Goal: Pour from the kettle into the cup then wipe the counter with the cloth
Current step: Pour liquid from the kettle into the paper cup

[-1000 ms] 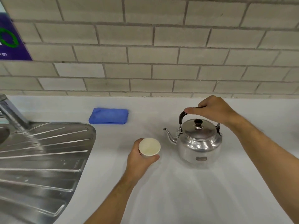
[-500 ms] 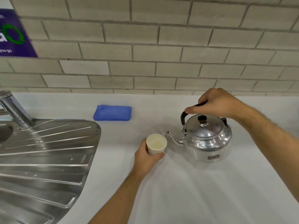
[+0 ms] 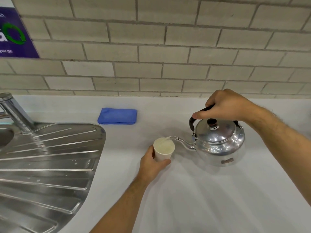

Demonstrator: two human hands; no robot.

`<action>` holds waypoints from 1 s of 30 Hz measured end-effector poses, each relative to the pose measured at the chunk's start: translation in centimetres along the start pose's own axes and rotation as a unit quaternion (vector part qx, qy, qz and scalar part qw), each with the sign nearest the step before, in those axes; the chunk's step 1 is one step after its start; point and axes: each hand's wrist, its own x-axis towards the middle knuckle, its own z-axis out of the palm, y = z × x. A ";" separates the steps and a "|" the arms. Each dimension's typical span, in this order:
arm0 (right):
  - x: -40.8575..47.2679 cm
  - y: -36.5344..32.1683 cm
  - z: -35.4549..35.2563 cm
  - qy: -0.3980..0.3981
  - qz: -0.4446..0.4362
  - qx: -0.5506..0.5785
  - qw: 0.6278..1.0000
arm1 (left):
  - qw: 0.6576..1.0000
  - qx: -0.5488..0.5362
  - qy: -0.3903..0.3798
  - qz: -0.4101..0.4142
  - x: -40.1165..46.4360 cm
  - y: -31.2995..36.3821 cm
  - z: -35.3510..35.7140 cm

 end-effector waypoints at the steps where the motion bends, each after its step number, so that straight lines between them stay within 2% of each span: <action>1: 0.0 0.0 -0.1 -0.002 0.000 -0.003 1.000 | 1.000 0.002 -0.004 -0.001 0.0 -0.1 0.0; 30: 0.7 0.3 -0.5 -0.029 -0.012 -0.054 0.998 | 0.999 0.033 -0.017 -0.011 0.5 -0.8 -0.5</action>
